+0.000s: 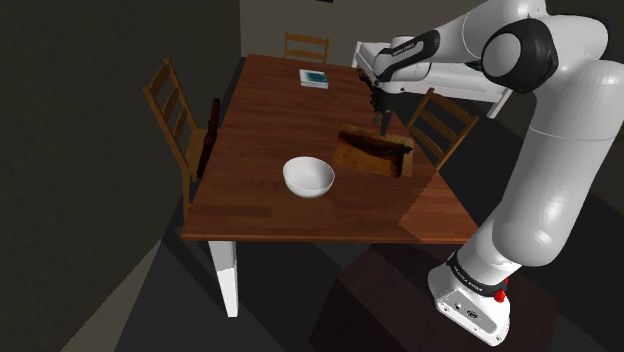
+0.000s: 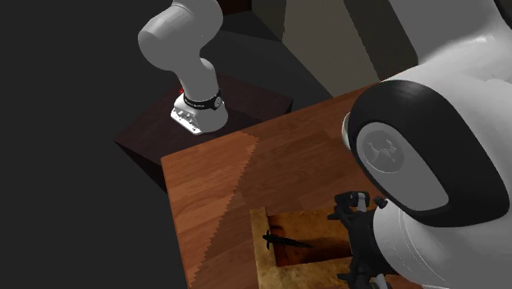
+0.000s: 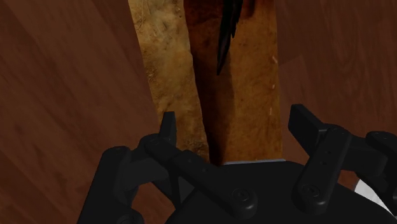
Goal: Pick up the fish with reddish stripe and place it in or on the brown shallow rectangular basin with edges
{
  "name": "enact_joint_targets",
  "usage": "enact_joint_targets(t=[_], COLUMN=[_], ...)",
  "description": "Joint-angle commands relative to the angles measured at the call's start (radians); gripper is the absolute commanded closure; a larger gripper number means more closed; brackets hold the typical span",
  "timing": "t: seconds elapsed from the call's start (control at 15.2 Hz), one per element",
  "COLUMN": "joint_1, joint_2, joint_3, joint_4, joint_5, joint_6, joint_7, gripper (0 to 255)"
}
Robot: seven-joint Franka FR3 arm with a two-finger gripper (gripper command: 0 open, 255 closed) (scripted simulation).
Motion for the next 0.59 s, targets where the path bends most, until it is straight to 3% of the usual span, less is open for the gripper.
enact_joint_targets(t=[0.0, 0.53], joint_1=[0.003, 0.003], joint_2=[-0.019, -0.025], joint_3=[-0.005, -0.006], joint_4=[0.042, 0.062], joint_5=[-0.011, -0.015], joint_6=[-0.059, -0.084], joint_7=[0.007, 0.009], gripper=[0, 0])
